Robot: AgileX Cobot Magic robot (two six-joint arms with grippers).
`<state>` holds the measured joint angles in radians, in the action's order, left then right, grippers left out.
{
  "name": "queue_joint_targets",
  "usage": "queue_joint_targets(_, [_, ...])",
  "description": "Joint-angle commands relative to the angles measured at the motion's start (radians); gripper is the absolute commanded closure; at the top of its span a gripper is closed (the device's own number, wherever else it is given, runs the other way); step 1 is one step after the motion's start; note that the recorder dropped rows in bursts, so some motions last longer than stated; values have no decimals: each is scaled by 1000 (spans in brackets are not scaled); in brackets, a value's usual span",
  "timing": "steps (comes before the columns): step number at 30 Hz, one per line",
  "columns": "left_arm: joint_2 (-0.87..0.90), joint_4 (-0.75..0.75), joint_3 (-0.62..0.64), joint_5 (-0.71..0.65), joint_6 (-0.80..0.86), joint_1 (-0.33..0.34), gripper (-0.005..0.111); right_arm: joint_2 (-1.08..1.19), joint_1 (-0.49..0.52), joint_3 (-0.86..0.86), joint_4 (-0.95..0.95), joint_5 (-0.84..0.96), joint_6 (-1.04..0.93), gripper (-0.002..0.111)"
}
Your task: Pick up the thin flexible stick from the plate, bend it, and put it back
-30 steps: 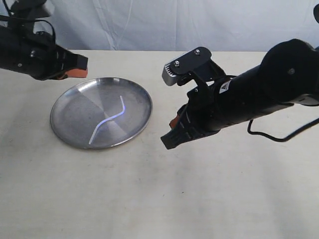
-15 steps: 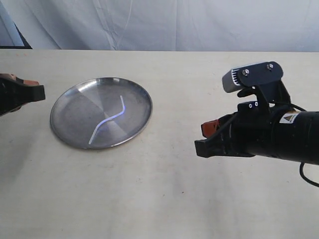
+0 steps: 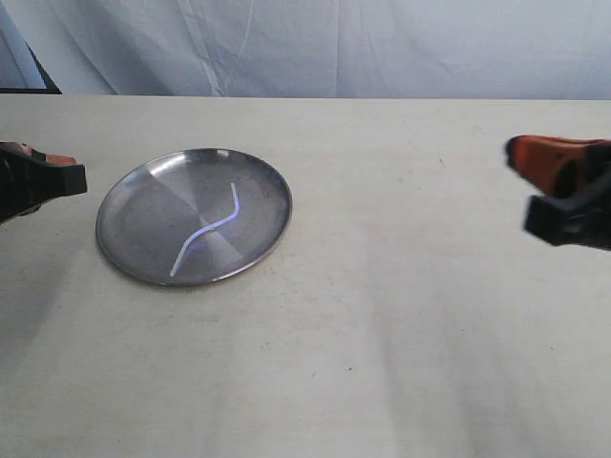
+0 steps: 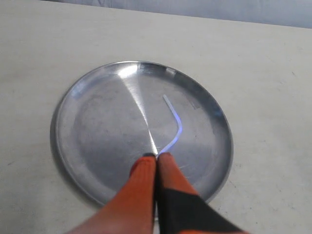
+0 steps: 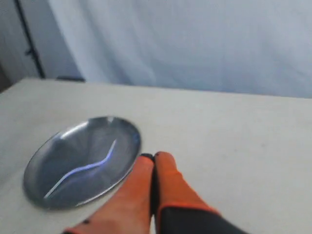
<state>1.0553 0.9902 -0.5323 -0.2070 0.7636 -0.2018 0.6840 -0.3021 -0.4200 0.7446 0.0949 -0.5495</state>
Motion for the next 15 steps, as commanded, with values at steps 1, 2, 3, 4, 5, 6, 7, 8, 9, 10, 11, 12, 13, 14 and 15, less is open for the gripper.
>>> queue_joint_targets(1, [-6,4,6,2,0,1,107,-257,210,152,27,25,3,108])
queue_joint_targets(2, [-6,4,6,2,0,1,107,-302,236,184,25,26,3,108])
queue_joint_targets(3, [-6,4,6,2,0,1,107,-332,244,208,21,26,-1,108])
queue_joint_targets(4, [-6,4,6,2,0,1,107,-364,244,235,8,26,-1,108])
queue_joint_targets(5, [-6,4,6,2,0,1,107,-392,244,259,-17,26,-1,108])
queue_joint_targets(6, [-6,4,6,2,0,1,107,-411,244,278,-39,26,-1,108])
queue_joint_targets(7, [-6,4,6,2,0,1,107,-434,242,299,-44,28,-1,108])
queue_joint_targets(8, [-6,4,6,2,0,1,107,-477,242,345,-44,14,-1,108])
queue_joint_targets(9, [-6,4,6,2,0,1,107,-494,242,363,-44,3,-1,108])
queue_joint_targets(10, [-6,4,6,2,0,1,107,-522,244,401,-57,-5,-1,108])
queue_joint_targets(11, [-6,4,6,2,0,1,107,-533,244,410,-80,-5,4,108])
queue_joint_targets(12, [-6,4,6,2,0,1,107,-557,244,417,-168,22,40,108])
queue_joint_targets(13, [-6,4,6,2,0,1,107,-564,244,417,-226,31,91,108])
queue_joint_targets(14, [-6,4,6,2,0,1,107,-576,244,417,-352,33,242,108])
queue_joint_targets(15, [-6,4,6,2,0,1,107,-579,244,417,-404,41,300,108])
